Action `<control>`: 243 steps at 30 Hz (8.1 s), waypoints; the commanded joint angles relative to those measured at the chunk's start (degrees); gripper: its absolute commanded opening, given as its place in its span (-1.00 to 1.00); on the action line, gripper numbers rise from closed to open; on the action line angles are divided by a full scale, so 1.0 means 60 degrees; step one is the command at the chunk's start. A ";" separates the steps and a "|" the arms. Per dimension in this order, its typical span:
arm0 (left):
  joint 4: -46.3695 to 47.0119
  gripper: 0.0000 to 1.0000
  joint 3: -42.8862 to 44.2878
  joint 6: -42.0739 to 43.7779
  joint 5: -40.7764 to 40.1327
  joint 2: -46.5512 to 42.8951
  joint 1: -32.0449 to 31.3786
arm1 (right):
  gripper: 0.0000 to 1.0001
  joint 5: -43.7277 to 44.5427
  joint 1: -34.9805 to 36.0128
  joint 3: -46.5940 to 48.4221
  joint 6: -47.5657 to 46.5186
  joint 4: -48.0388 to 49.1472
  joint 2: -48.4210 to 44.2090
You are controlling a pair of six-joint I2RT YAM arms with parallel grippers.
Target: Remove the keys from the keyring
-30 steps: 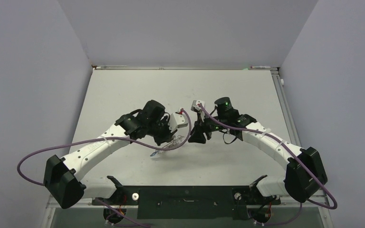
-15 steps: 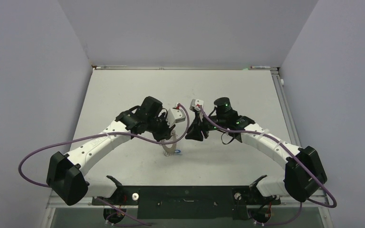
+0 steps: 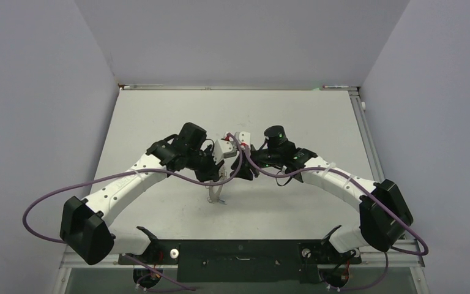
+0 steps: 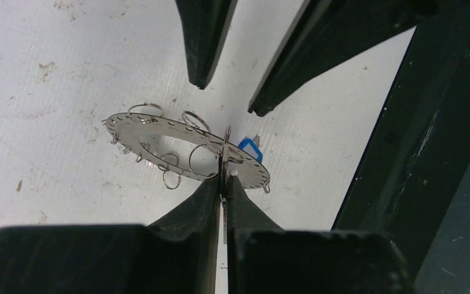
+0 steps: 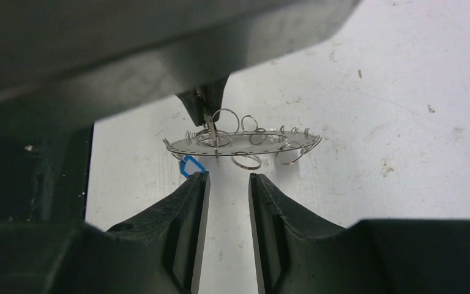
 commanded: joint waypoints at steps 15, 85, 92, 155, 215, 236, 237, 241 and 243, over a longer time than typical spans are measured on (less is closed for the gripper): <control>0.0695 -1.00 -0.0178 0.0198 0.2027 -0.0951 0.0963 | -0.27 -0.1203 -0.0394 0.0087 -0.1042 0.0994 -0.0293; 0.0771 -1.00 0.0188 -0.1045 0.3181 -0.0327 0.1626 | -0.68 0.0311 0.0848 -0.0698 -0.0940 0.2985 0.0320; 0.0498 -1.00 0.0128 -0.1115 0.3005 -0.0400 0.2061 | -0.89 0.0565 0.0795 -0.0794 -0.0393 0.3188 0.0171; 0.0444 -1.00 -0.1177 -0.1953 0.2447 -0.0546 0.1782 | -0.89 0.3467 0.0755 -0.0745 0.2865 0.4836 0.0590; -0.0216 -1.00 -0.1193 0.9452 -0.0614 -0.3486 0.0484 | 0.79 0.0316 -0.0827 0.2066 0.0576 0.0295 -0.0008; 0.1750 -1.00 -0.2518 1.1947 -0.0127 -0.4880 0.0376 | 0.84 -0.2019 -0.0067 0.1874 -0.2459 -0.1049 0.0176; 0.1833 -1.00 -0.2575 1.2120 -0.0048 -0.4936 0.0376 | 0.80 -0.2043 -0.0002 0.1851 -0.2616 -0.1073 0.0210; 0.2449 -1.00 -0.3070 1.2812 0.0280 -0.5311 0.0362 | 0.58 -0.2097 0.0358 0.1944 -0.3116 -0.1146 0.0426; 0.2564 -1.00 -0.3138 1.2996 0.0334 -0.5360 0.0287 | 0.46 -0.2024 0.0616 0.2014 -0.3198 -0.1160 0.0516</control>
